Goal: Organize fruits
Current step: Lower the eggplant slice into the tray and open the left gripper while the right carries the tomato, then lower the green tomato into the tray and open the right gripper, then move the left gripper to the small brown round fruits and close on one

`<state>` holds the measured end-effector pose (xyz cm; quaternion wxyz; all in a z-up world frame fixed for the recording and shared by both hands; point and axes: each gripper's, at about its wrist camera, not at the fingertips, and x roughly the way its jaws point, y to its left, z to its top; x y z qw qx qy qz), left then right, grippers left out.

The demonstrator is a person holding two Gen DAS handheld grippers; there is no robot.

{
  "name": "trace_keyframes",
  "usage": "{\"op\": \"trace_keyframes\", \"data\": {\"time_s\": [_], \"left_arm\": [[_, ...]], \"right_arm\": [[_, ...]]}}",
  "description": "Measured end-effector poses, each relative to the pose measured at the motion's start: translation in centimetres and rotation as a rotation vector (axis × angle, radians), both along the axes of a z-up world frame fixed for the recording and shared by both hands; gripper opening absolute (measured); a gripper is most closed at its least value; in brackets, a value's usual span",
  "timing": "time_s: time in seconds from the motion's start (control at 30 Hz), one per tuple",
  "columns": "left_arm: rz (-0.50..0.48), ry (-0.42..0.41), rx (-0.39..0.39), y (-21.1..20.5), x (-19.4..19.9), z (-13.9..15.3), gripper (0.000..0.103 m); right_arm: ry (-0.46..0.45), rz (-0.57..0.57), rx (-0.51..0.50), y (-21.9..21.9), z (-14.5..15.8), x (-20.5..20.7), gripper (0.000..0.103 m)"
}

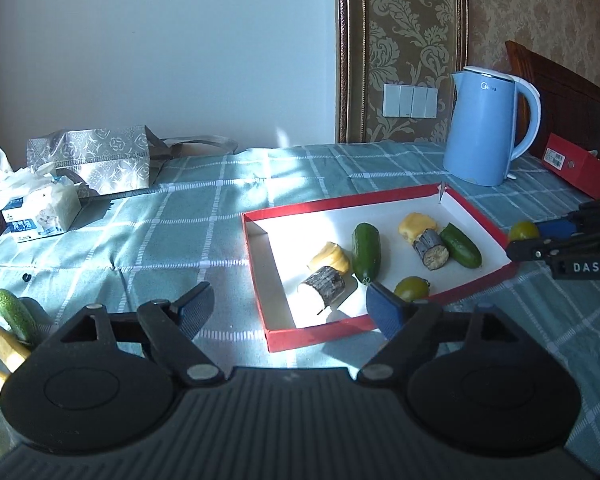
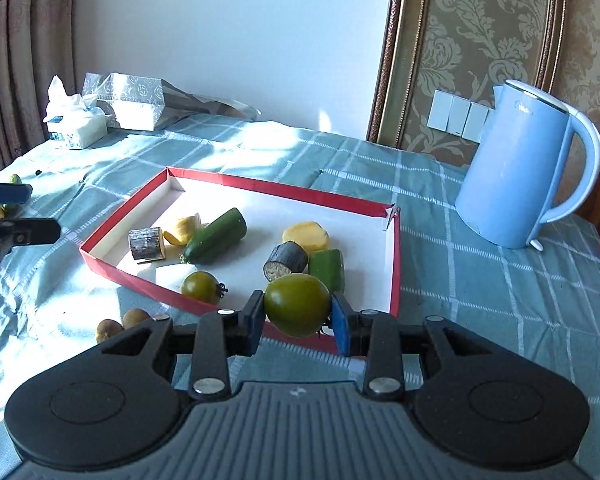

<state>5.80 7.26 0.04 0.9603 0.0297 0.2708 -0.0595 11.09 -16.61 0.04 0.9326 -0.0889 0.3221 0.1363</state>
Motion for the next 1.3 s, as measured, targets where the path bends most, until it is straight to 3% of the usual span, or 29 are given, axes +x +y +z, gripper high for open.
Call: {"op": "trace_keyframes", "data": {"time_s": [0.17,0.43,0.6,0.8,1.03,1.3], "left_arm": [[0.059,0.040,-0.012,1.4,-2.5,-0.8,0.081],[0.109,0.083,-0.019,2.9,-4.5,-1.9,0.081],[0.080,0.089,-0.032,2.2,-4.1,-2.0,0.081],[-0.040,0.070,-0.030,-1.0,-2.5,-1.9,0.081],[-0.184,0.101,0.004,-4.5,-0.9,-3.1,0.081],[-0.187,0.130,0.008,-5.2,-0.3,-4.0,0.082]], "right_arm": [[0.065,0.006,0.003,1.5,-2.1,3.7,0.034],[0.114,0.017,-0.041,3.1,-4.5,5.8,0.035],[0.040,0.001,-0.017,2.2,-2.8,4.0,0.035],[-0.008,-0.051,0.041,-1.1,-0.1,-0.5,0.035],[0.059,-0.127,0.005,-4.0,-2.0,-4.3,0.035],[0.070,-0.182,0.029,-4.9,-2.6,-5.2,0.035]]}}
